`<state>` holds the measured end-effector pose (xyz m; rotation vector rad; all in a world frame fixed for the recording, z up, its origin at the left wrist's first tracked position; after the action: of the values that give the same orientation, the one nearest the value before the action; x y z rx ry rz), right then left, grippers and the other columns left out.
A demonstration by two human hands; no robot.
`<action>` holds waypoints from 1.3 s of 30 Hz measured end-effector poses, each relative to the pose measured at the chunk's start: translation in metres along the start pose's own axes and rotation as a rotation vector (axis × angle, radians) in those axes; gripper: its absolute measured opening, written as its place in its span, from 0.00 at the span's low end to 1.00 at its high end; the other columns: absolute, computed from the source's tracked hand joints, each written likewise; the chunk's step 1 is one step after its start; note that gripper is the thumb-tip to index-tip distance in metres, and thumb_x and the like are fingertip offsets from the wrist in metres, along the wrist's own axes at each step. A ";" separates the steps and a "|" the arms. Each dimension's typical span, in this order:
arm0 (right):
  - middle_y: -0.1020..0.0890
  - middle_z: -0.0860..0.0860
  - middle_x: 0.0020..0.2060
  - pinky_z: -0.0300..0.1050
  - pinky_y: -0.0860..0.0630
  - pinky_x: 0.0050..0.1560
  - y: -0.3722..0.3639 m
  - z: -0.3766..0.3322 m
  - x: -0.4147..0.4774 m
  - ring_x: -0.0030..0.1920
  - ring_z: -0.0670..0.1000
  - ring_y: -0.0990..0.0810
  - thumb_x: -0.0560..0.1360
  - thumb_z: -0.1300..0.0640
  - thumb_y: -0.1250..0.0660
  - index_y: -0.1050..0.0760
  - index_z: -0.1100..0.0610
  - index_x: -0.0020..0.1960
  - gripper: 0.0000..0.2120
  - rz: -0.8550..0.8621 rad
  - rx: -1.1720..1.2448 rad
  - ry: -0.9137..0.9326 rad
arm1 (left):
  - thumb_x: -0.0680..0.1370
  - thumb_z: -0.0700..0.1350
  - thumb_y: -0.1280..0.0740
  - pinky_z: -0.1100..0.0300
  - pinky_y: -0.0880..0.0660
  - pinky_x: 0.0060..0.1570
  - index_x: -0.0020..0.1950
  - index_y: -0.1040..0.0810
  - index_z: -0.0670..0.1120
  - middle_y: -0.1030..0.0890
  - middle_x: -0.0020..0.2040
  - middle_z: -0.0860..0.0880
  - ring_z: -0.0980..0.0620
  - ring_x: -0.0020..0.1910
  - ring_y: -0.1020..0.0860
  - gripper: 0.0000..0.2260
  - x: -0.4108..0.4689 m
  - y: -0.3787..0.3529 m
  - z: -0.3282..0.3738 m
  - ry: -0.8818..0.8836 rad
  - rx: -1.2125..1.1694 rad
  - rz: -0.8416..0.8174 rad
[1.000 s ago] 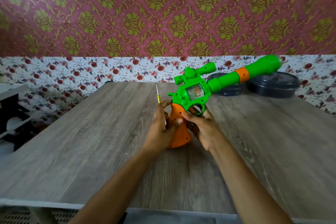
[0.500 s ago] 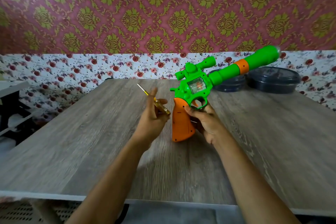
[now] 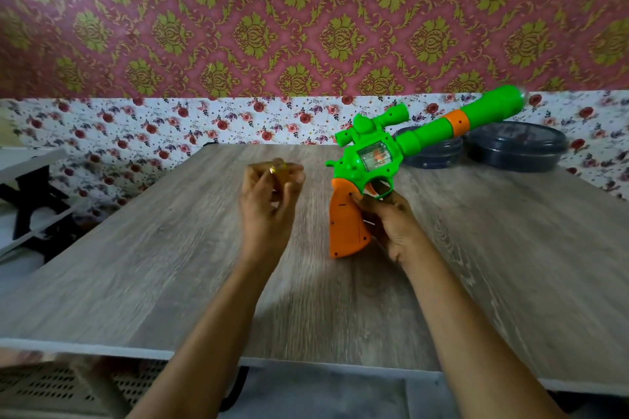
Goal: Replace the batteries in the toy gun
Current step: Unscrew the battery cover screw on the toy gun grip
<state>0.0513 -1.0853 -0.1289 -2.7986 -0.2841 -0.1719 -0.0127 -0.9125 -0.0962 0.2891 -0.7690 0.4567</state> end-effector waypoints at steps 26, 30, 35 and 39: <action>0.19 0.54 0.53 0.55 0.22 0.52 0.003 0.006 0.002 0.51 0.55 0.19 0.70 0.58 0.30 0.26 0.53 0.62 0.20 -0.027 -0.024 -0.051 | 0.74 0.43 0.32 0.79 0.28 0.47 0.67 0.36 0.47 0.25 0.45 0.53 0.63 0.45 0.25 0.24 -0.025 -0.002 0.014 -0.420 0.192 -0.046; 0.18 0.54 0.53 0.53 0.22 0.50 0.004 0.006 0.002 0.52 0.55 0.19 0.68 0.56 0.30 0.27 0.53 0.62 0.23 -0.032 -0.022 -0.059 | 0.74 0.42 0.32 0.77 0.27 0.48 0.68 0.36 0.47 0.24 0.45 0.53 0.62 0.45 0.24 0.24 -0.024 -0.002 0.014 -0.440 0.170 -0.075; 0.19 0.53 0.53 0.60 0.25 0.58 0.005 0.006 0.004 0.54 0.57 0.20 0.73 0.60 0.32 0.27 0.53 0.62 0.18 0.025 -0.027 -0.067 | 0.77 0.40 0.38 0.71 0.24 0.48 0.68 0.34 0.44 0.22 0.52 0.52 0.62 0.49 0.23 0.19 -0.025 -0.001 0.018 -0.514 0.157 -0.043; 0.19 0.53 0.51 0.60 0.26 0.59 0.004 0.003 0.001 0.53 0.56 0.20 0.73 0.60 0.33 0.26 0.53 0.60 0.16 0.015 -0.038 -0.048 | 0.78 0.40 0.38 0.59 0.21 0.43 0.66 0.31 0.44 0.22 0.55 0.51 0.59 0.50 0.21 0.16 -0.025 0.002 0.019 -0.521 0.139 0.048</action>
<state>0.0534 -1.0877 -0.1329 -2.8449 -0.2740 -0.1079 -0.0409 -0.9265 -0.1010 0.5317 -1.2562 0.4874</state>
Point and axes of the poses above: each hand's wrist, its own x-axis towards the middle knuckle, its own y-axis out of the back of the hand, z = x × y, the point moved 1 cm from there along x, towards the middle knuckle
